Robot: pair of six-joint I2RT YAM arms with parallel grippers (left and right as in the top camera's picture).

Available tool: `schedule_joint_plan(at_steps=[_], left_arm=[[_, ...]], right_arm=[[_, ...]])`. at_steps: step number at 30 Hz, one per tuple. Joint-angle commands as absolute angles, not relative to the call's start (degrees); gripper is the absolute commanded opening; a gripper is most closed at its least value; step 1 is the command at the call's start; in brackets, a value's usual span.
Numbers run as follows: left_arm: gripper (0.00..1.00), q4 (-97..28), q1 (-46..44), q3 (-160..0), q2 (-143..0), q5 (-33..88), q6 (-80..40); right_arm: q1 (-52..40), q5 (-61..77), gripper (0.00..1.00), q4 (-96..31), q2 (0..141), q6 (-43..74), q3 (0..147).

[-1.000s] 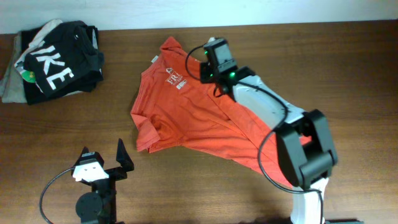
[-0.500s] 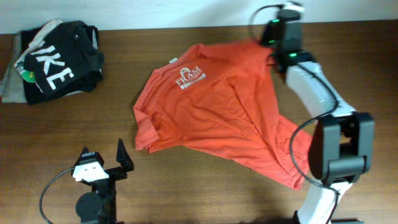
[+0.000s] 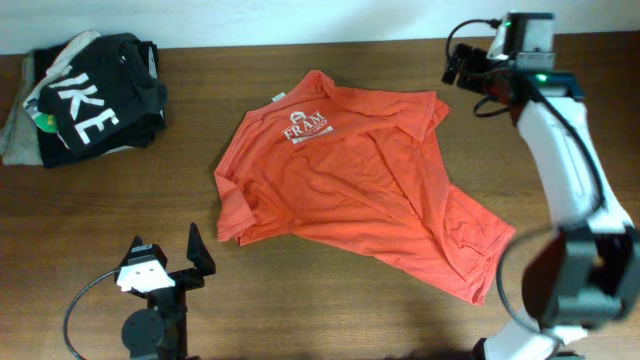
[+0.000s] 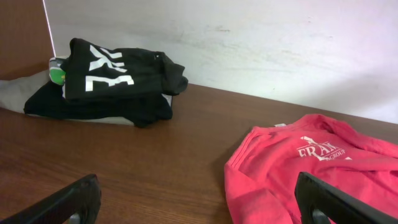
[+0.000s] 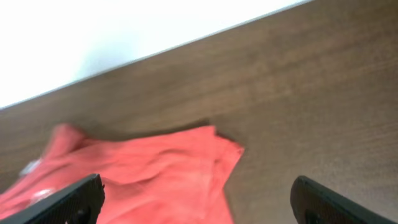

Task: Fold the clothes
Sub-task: 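Reach the left gripper to the shirt's left hem corner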

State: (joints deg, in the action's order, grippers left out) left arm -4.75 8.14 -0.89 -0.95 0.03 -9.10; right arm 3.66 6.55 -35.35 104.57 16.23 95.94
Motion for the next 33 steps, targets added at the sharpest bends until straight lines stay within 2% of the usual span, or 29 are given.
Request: schedule_joint_plan(at_steps=[1,7,11,17,22,26,33], left_arm=[[0.99,-4.8,7.92,-0.54,-0.67,-0.25,-9.39],[0.99,-4.8,7.92,-0.54,-0.67,-0.23,-9.41],[0.99,-4.29,7.92,-0.54,-0.67,3.97,-9.91],[0.99,4.16,7.92,-0.58,-0.67,24.4,-14.13],[0.99,3.86,7.92,-4.29,-2.04,28.77,-14.11],[0.99,3.84,7.92,-12.62,-11.94,29.63,-13.5],[0.99,-3.68,7.92,-32.36,-44.27,37.5,-11.97]], right_arm=[[3.44,9.67,0.99,-41.08,93.25,18.79,98.21],[3.27,10.0,0.99,-59.86,83.77,26.94,98.19],[-0.08,10.76,0.99,-67.79,84.23,32.91,96.29],[-7.14,10.72,0.99,-64.71,86.0,34.61,87.85],[-7.94,10.74,0.99,-59.75,86.02,38.44,83.13],[-7.86,10.72,0.99,-59.48,86.02,38.41,83.09],[-7.86,9.45,0.99,-59.51,86.04,38.41,83.09]])
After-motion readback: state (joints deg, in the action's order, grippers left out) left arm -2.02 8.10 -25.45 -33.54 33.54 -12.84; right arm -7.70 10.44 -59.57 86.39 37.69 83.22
